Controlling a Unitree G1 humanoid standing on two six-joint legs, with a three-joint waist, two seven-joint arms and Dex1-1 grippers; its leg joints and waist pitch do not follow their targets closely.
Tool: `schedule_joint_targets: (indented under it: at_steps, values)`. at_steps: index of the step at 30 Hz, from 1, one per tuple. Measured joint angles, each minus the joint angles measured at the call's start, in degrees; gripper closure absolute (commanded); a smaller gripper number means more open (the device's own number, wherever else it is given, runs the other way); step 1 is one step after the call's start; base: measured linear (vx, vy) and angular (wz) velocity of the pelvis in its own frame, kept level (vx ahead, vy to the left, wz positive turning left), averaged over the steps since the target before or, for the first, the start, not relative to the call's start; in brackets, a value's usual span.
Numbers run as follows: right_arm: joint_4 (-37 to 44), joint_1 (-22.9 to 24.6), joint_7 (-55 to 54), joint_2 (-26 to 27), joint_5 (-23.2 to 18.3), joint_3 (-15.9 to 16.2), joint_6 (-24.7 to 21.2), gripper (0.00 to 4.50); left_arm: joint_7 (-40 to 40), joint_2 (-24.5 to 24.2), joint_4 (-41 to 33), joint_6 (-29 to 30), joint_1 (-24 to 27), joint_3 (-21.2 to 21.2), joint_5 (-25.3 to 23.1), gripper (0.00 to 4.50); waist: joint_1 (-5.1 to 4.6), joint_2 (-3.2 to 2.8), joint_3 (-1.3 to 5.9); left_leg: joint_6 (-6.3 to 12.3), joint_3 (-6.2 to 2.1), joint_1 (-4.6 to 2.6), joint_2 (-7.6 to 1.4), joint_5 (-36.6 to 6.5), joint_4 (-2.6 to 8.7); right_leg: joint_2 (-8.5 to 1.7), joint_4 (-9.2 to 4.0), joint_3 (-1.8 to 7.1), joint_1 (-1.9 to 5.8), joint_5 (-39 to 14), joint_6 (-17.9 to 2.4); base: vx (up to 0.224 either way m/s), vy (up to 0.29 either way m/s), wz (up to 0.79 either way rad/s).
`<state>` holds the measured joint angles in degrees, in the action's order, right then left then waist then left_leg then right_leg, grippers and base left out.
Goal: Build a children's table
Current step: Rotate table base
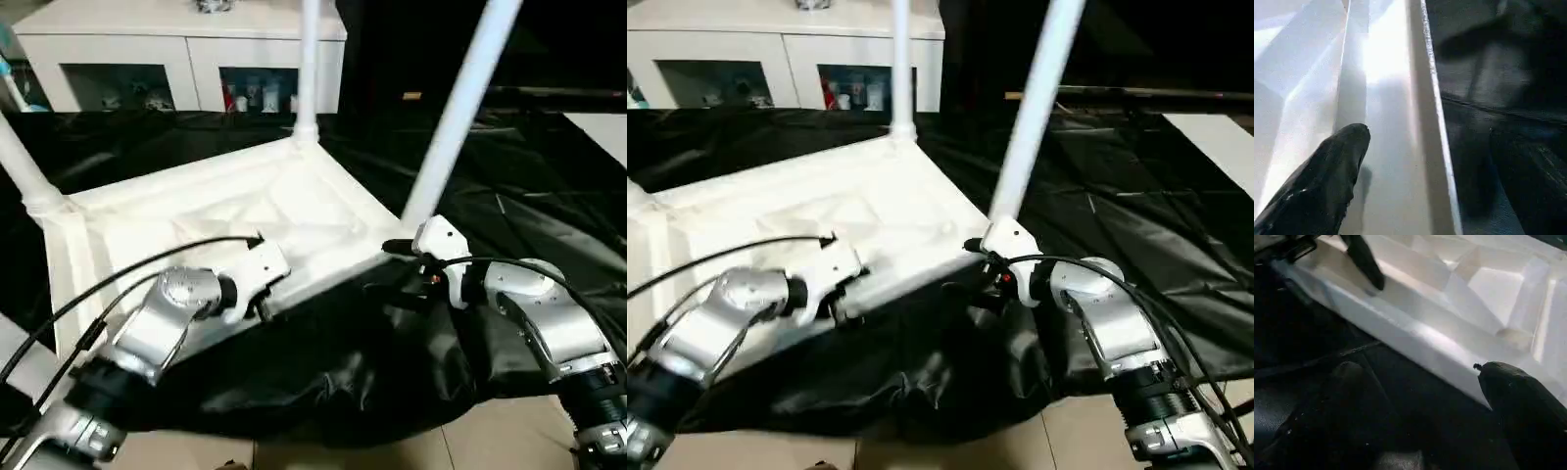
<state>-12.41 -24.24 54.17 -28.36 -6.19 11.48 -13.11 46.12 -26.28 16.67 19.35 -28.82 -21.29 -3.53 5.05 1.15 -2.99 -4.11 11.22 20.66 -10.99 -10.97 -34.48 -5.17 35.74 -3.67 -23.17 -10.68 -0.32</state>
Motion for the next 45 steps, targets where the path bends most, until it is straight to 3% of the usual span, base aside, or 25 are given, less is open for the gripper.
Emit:
schedule_joint_targets:
  at_steps: [9, 14, 22, 28, 31, 36, 41, 45]
  values:
    - [0.0, 0.0, -1.2, 0.0, 0.9, 0.2, 0.1, 0.36, -9.1, 4.2, 13.2, -6.8, -6.9, 0.1, -3.2, 0.02, 0.07, 0.00, 0.00, 0.01, -0.07, 0.24, 0.00, 0.0, -0.11, 0.00, -0.02, -0.04, -0.09, 0.0, 0.0, 0.000, 0.000, 0.00]
    - [-0.1, 0.0, -2.0, 0.1, 1.8, 0.2, 0.2, 0.36, -15.9, 8.0, 24.9, -12.8, -12.1, 0.3, -5.8, 0.02, 0.18, -0.05, 0.00, 0.03, -0.11, 0.34, 0.01, 0.0, -0.17, -0.02, -0.06, -0.07, -0.12, 0.0, 0.0, 0.000, 0.000, 0.00]
    - [0.0, 0.4, -5.3, 0.8, 2.3, -0.2, 0.3, 0.36, -31.6, 9.9, 36.7, -19.8, -15.8, 0.3, -10.4, 0.02, -1.12, -0.07, 0.00, 0.01, -0.18, 0.37, -0.02, 0.0, -0.17, 0.03, -0.03, -0.10, -0.10, 0.1, 0.0, 0.000, 0.000, 0.00]
    - [-0.7, 0.4, -8.3, 3.1, 2.4, -0.9, 0.9, 0.36, -41.9, 9.0, 42.0, -23.9, -17.9, 2.5, -12.5, 0.02, -1.28, -0.07, 0.00, 0.01, -0.35, 0.39, -0.02, 0.0, -0.20, 0.05, -0.11, -0.22, -0.17, 0.1, 0.0, 0.000, 0.000, 0.00]
    - [-1.4, 0.3, -9.1, 3.7, 2.4, -0.9, 0.9, 0.36, -43.2, 8.6, 42.2, -26.2, -18.1, 4.2, -12.2, 0.02, -0.82, -0.07, 0.00, 0.03, -0.35, 0.46, 0.01, 0.0, -0.20, 0.03, -0.24, -0.22, -0.17, 0.1, 0.0, 0.000, 0.000, 0.00]
    - [-1.9, 0.1, -11.3, 5.9, 2.6, -0.8, 1.9, 0.36, -36.1, 12.4, 39.6, -32.2, -16.6, 8.5, -4.8, 0.02, 0.86, -0.07, 0.00, 0.13, -0.31, 0.53, 0.03, -0.1, -0.19, -0.01, -0.38, -0.23, -0.16, 0.2, 0.0, 0.000, 0.000, 0.00]
    - [-2.9, -0.1, -13.6, 7.2, 3.6, -0.9, 2.5, 0.36, -29.5, 15.5, 34.1, -33.3, -11.2, 10.4, 1.7, 0.02, 1.37, -0.06, -0.01, 0.14, -0.27, 0.50, 0.02, -0.1, -0.19, -0.03, -0.37, -0.22, -0.17, 0.2, 0.0, 0.000, 0.000, 0.00]
    - [-3.8, -0.3, -18.3, 10.2, 3.5, -2.5, 2.8, 0.36, -18.2, 15.6, 18.2, -31.7, -2.1, 11.1, 10.8, 0.02, 1.06, -0.16, 0.00, 0.11, -0.21, 0.44, -0.01, -0.1, -0.12, -0.03, -0.36, -0.21, -0.18, 0.2, 0.0, 0.000, 0.000, 0.00]
